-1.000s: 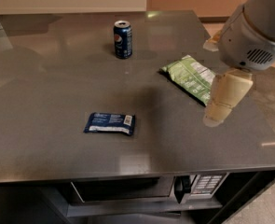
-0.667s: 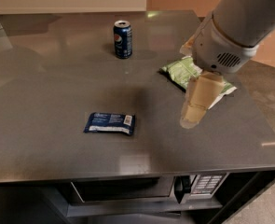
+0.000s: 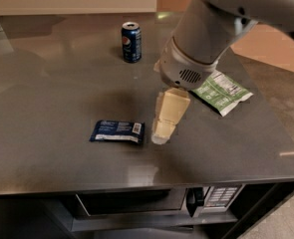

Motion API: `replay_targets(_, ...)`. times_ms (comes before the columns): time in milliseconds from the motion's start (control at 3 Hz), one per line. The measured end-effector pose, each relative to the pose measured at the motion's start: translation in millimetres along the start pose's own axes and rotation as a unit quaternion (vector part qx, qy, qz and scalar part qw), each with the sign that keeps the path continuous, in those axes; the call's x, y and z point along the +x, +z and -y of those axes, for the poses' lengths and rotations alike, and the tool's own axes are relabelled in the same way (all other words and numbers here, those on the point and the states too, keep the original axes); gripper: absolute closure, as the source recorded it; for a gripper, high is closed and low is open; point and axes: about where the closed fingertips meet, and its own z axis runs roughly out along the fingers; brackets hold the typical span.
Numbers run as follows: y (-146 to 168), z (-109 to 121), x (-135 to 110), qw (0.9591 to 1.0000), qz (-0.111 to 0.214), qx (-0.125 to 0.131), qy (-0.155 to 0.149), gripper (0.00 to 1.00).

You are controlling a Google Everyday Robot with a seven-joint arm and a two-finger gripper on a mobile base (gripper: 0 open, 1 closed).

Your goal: Move rxbar blueberry near pepsi can

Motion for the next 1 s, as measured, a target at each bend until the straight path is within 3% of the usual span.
replay_targets(1000, 79.2, -7.8, -38.7, 0.9989, -0.009, -0.043, -0.017, 0.0)
